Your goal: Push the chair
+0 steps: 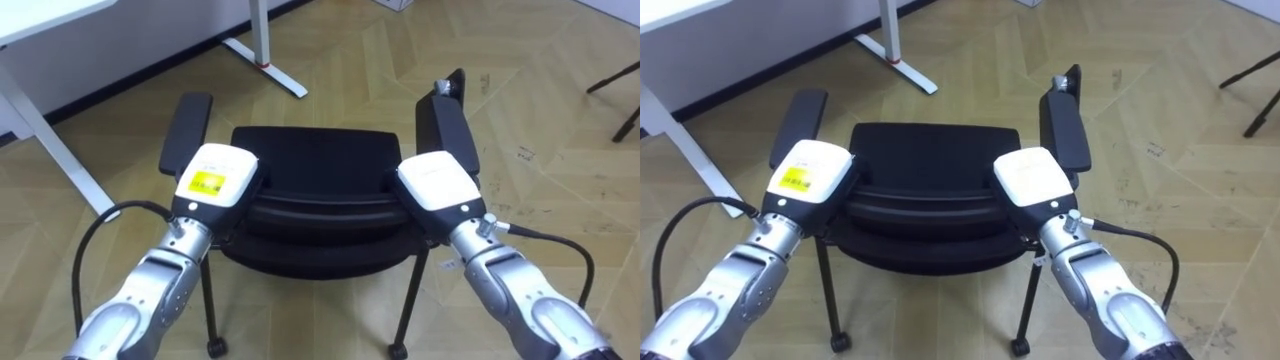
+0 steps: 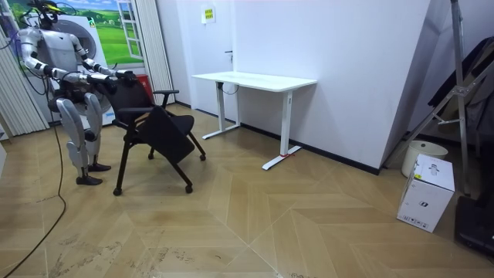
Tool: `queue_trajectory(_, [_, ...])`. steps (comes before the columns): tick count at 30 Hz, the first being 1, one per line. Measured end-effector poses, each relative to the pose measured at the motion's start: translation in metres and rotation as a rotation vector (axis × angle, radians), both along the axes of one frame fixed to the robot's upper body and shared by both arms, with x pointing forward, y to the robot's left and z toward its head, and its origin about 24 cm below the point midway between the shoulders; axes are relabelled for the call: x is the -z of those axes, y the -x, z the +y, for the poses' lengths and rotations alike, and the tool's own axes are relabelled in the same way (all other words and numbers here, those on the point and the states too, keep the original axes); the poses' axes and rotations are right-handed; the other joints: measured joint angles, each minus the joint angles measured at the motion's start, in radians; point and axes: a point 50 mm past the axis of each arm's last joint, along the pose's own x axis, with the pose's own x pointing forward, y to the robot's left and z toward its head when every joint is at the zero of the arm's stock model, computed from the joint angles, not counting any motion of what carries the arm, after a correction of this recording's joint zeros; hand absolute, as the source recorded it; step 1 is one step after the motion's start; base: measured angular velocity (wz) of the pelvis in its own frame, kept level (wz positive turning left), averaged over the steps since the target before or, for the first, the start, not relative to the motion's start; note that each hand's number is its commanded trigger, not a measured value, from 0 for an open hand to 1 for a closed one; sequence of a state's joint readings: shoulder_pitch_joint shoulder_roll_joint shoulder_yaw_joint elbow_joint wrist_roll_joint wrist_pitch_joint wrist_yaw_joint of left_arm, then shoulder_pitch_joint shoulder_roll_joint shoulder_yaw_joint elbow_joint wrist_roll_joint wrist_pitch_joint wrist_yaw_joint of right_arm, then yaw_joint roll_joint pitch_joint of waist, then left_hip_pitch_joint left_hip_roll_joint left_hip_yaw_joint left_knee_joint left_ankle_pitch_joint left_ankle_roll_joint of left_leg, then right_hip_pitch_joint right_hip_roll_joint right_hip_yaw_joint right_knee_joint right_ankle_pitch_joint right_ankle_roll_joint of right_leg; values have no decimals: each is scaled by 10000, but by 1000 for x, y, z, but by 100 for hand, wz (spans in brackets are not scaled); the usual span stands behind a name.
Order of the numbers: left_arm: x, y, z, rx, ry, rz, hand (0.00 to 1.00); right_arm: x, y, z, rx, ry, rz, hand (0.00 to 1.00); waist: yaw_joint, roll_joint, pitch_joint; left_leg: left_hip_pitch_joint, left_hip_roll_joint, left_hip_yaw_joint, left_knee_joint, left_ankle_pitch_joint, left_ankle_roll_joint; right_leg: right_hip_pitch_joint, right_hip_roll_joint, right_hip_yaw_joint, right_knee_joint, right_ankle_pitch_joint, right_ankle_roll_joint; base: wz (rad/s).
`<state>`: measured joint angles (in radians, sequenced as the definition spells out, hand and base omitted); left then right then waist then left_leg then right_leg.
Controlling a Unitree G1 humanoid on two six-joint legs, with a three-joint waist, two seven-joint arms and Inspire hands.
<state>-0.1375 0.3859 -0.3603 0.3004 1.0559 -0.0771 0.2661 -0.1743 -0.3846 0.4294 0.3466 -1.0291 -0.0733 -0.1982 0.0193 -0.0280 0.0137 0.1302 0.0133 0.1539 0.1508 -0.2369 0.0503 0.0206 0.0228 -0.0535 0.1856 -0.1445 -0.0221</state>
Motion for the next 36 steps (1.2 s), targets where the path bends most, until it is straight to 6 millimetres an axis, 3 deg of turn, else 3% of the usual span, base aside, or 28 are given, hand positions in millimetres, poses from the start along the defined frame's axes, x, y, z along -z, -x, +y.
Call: queue_trajectory(36, [4, 1, -2, 61, -36, 285, 100, 7, 3, -3, -6, 90, 125, 100, -5, -63, -36, 227, 2, -44, 55, 0, 0, 379, -21, -102, -170, 0, 0, 1])
